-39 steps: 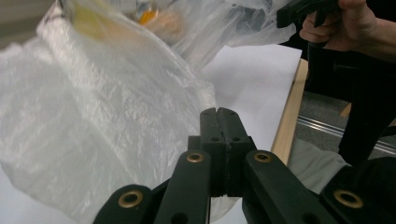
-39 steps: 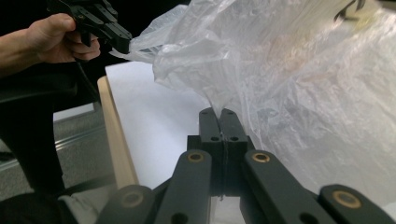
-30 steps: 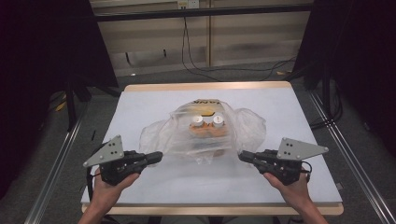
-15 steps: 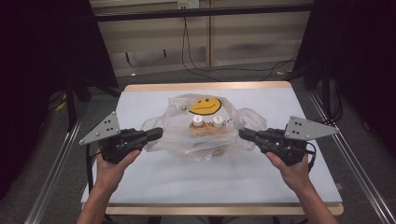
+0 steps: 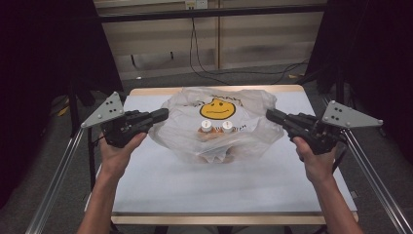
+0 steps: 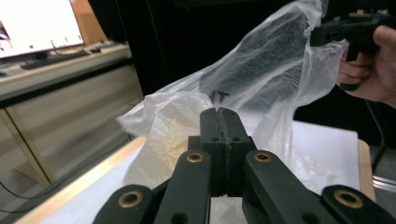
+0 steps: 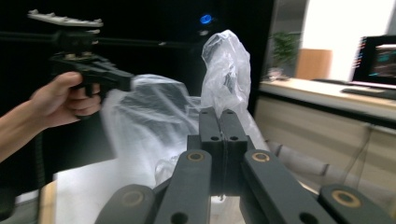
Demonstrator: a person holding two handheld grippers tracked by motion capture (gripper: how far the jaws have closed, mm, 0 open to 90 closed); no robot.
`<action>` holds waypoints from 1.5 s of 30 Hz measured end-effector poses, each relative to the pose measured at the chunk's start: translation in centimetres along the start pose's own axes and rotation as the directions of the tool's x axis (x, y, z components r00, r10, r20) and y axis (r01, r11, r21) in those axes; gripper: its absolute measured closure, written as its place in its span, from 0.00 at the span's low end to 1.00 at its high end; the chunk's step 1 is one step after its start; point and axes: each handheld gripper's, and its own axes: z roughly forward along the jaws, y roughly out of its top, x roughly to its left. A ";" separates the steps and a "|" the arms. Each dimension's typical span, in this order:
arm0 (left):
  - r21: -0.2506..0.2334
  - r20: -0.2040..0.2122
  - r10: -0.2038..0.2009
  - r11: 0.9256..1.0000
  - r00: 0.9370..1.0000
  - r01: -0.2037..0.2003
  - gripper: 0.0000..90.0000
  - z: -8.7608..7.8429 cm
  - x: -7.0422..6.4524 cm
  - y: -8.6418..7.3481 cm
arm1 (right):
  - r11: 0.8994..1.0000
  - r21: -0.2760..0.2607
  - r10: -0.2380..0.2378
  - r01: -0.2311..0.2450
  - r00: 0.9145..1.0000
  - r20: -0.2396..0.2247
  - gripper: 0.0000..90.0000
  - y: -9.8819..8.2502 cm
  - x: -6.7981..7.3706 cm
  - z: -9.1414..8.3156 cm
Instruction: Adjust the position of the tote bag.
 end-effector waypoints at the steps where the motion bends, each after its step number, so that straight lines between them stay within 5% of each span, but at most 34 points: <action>1: -0.013 -0.001 -0.016 1.000 1.000 0.016 1.00 -0.2 0.1 -0.2 | 1.000 -0.004 -0.004 0.004 1.000 0.015 1.00 0.1 -0.3 -0.3; 13: -0.046 -0.066 -0.105 0.994 0.992 0.103 1.00 -2.1 2.8 -1.7 | 0.998 -0.060 -0.023 0.030 0.993 0.114 1.00 1.4 -2.0 -3.7; 19: -0.105 -0.071 -0.067 0.993 0.995 0.059 1.00 -3.7 2.3 -0.3 | 0.992 -0.117 -0.022 0.038 0.990 0.140 1.00 2.5 -2.5 -4.9; 25: -0.109 -0.116 -0.091 0.991 0.989 0.078 1.00 -4.5 3.1 -0.7 | 0.988 -0.145 -0.021 0.045 0.986 0.166 1.00 3.0 -2.6 -6.1; 27: -0.055 -0.143 -0.075 0.996 0.987 0.067 1.00 -4.1 3.4 -1.2 | 0.994 -0.104 -0.019 0.039 0.984 0.179 1.00 2.7 -2.9 -5.8; 35: 0.038 -0.129 -0.097 0.994 0.987 0.103 1.00 -2.0 4.2 -2.9 | 1.000 0.012 -0.003 0.001 0.978 0.209 1.00 0.8 -4.3 -4.1; 45: 0.139 -0.132 -0.131 0.979 0.983 0.149 1.00 -0.6 5.6 -5.7 | 0.985 0.156 0.028 -0.071 0.966 0.258 1.00 -1.6 -5.5 -2.7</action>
